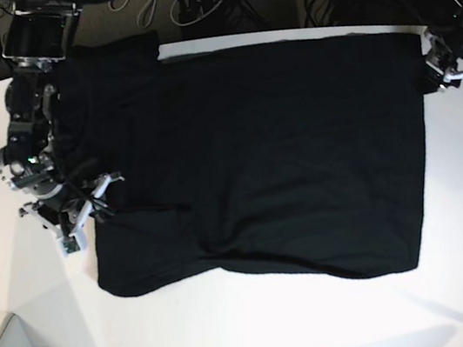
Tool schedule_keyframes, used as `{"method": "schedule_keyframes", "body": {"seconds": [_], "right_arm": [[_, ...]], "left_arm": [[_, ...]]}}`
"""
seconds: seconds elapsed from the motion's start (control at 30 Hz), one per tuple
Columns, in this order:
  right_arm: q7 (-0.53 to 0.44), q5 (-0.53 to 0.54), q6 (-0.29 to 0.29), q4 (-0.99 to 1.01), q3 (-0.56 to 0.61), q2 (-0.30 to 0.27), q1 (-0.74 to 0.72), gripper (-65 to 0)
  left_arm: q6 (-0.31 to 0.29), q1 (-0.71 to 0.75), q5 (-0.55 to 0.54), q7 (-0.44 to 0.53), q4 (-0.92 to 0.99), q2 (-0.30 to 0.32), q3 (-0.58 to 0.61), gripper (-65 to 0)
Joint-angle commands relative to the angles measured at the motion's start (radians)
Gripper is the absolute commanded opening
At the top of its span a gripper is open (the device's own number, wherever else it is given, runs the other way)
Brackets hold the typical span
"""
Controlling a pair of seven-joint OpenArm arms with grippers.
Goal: Layout the t-shirt on the table in an organized manner, then fold the t-shirt properly
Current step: 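Grasp the shirt's side edge with the right gripper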
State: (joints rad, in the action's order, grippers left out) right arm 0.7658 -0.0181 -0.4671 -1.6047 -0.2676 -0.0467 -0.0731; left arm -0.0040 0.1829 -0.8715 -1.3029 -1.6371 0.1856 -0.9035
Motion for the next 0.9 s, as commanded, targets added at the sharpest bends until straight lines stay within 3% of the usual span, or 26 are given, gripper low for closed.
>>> {"method": "schedule_keyframes", "body": {"seconds": [0.0, 0.33, 0.7, 0.87], "right_arm": [[-0.029, 0.013, 0.001, -0.001, 0.0, -0.005, -0.011, -35.8], [-0.145, 0.013, 0.001, 0.045, 0.003, -0.008, 0.014, -36.9], [-0.148, 0.013, 0.001, 0.137, 0.0, -0.009, -0.058, -60.8], [-0.148, 0.011, 0.001, 0.166, 0.0, -0.015, -0.067, -65.0]], "left_arm": [[0.008, -0.004, -0.025, -0.001, -0.016, 0.018, -0.006, -41.3], [0.009, -0.029, -0.025, 0.001, -0.016, 0.012, -0.006, -41.3], [0.008, -0.018, -0.025, -0.001, -0.016, 0.012, -0.006, -41.3], [0.008, -0.018, -0.025, -0.001, -0.016, 0.013, -0.006, -41.3]]}}
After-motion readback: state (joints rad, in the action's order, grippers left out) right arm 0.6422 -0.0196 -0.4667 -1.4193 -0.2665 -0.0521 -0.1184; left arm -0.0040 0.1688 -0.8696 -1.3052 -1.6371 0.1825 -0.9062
